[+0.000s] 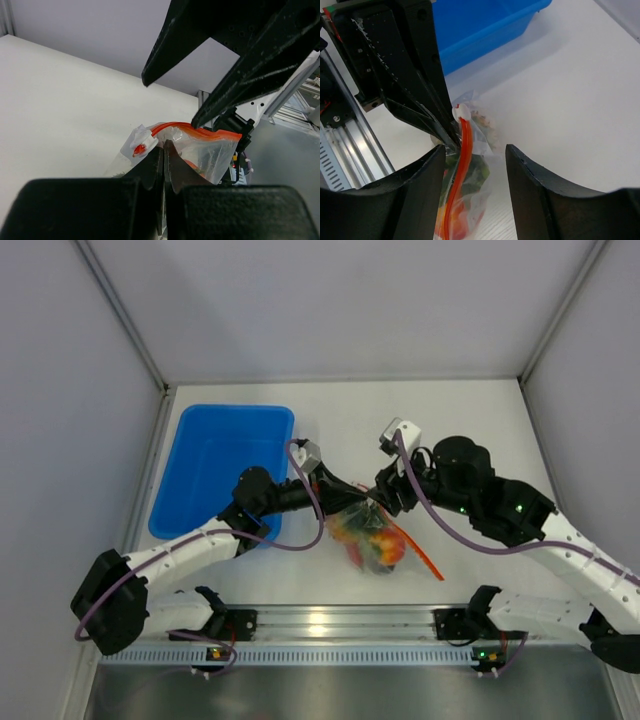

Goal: Open the zip-top bag and remove the fake food

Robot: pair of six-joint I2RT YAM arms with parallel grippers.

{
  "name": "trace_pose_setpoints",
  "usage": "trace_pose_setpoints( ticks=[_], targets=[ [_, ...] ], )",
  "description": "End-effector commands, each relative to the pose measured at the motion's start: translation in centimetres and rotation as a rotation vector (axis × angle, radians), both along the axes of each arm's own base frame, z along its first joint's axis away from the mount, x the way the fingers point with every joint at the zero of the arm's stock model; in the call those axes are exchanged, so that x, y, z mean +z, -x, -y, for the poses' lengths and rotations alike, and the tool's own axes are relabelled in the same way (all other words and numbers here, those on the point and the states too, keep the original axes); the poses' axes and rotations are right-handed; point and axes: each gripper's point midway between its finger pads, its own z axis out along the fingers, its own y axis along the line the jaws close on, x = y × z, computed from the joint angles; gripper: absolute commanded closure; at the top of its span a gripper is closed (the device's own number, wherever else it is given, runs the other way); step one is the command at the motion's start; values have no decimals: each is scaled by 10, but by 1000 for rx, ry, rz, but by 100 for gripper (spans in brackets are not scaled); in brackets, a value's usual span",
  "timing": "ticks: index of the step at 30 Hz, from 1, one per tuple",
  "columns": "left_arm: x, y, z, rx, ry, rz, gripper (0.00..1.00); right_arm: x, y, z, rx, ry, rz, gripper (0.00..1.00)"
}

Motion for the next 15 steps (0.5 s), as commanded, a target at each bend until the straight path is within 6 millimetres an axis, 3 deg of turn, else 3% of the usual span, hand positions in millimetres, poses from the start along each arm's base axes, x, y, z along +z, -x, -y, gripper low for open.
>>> trace_pose_setpoints(
  ticks=[1,4,10,15],
  targets=[
    [31,1,-5,30,87,77,100,25,9,-25,97,-96,7,47],
    [32,0,-6,39,92,71,100,9,3,-24,76,-49,-8,48],
    [35,6,-8,21,98,83,100,-22,-5,-15,19,28,-23,60],
    [38,10,-10,9,102,95,100,-33,-7,-14,18,52,-21,78]
  ],
)
